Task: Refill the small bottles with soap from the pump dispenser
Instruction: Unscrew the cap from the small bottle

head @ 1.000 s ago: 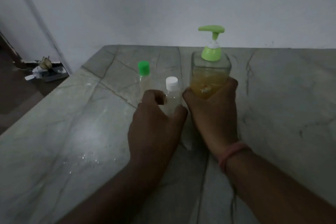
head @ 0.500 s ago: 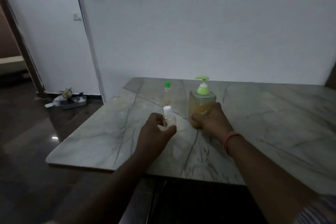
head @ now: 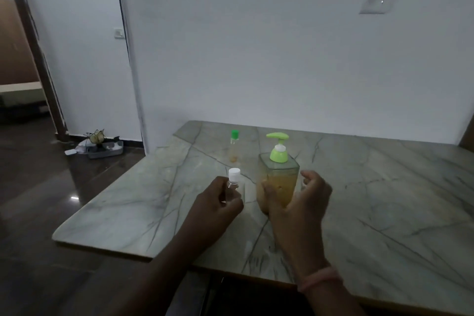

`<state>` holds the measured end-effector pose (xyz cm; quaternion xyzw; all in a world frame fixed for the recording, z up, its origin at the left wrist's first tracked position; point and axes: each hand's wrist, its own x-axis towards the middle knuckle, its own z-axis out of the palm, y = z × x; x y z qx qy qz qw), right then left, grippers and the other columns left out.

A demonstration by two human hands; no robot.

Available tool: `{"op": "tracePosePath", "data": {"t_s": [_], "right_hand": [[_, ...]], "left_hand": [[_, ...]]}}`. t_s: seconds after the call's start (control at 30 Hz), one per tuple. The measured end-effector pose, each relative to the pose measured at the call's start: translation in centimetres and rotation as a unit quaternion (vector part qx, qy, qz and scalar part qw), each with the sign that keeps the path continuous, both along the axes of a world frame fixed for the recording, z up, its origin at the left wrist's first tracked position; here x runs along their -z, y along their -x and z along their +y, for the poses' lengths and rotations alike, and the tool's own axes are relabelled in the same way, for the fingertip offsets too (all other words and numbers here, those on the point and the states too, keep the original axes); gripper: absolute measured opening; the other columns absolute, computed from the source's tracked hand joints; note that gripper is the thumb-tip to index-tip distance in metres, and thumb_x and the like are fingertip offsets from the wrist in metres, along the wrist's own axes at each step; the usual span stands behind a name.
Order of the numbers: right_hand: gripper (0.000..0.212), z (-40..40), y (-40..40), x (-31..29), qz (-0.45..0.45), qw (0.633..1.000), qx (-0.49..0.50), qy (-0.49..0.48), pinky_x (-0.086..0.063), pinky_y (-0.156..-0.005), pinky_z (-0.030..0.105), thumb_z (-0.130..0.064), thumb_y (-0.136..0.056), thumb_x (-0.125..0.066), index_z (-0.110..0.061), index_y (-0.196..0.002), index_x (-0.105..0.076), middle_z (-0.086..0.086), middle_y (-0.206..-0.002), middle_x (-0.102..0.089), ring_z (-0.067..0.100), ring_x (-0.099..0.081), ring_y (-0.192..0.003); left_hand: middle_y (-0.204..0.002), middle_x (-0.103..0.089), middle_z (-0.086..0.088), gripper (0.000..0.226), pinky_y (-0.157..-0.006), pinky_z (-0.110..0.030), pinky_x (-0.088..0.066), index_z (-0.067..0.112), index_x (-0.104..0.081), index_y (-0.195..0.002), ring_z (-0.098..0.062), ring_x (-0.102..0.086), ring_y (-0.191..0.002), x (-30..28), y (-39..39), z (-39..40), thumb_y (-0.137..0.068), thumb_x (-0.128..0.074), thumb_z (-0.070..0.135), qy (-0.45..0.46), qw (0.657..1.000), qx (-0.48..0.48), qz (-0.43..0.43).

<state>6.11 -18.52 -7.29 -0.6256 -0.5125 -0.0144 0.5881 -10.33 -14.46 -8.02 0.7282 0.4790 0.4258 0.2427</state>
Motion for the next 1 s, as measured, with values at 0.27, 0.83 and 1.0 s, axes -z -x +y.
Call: {"op": "tracePosePath", "data": {"t_s": [0.27, 0.83, 1.0], "right_hand": [[0.035, 1.7, 3.7, -3.0, -0.181, 0.967, -0.146, 0.105, -0.057, -0.073, 0.027, -0.056, -0.094, -0.051, -0.031, -0.119, -0.053, -0.01, -0.097, -0.066, 0.006, -0.065, -0.088], [0.03, 3.3, 2.3, -7.7, -0.218, 0.861, -0.402, 0.221, -0.052, -0.079, 0.025, -0.021, -0.09, -0.067, -0.04, -0.112, -0.066, -0.018, -0.108, -0.063, 0.0, -0.062, -0.089], [0.04, 3.6, 3.8, -7.8, -0.252, 0.914, -0.229, 0.221, -0.04, -0.055, 0.02, -0.069, -0.081, -0.054, -0.034, -0.099, -0.061, -0.01, -0.075, -0.064, 0.001, -0.058, -0.06]], "left_hand": [[-0.095, -0.057, 0.011, 0.018, -0.067, -0.024, -0.05, 0.027, -0.051, -0.103, -0.009, -0.061, -0.084, 0.8, -0.2, -0.1, -0.09, -0.062, 0.021, -0.108, 0.993, 0.042, 0.0], [-0.078, -0.069, 0.003, 0.009, -0.065, -0.034, -0.056, 0.028, -0.064, -0.093, -0.011, -0.066, -0.071, 0.9, 1.3, 1.0, -0.085, -0.067, 0.026, -0.001, 0.998, 0.027, -0.06], [-0.072, -0.064, 0.008, 0.013, -0.057, -0.012, -0.044, 0.033, -0.059, -0.086, 0.0, -0.062, -0.068, 0.6, 0.9, 1.0, -0.087, -0.07, 0.027, -0.019, 0.999, -0.028, -0.042]]}}
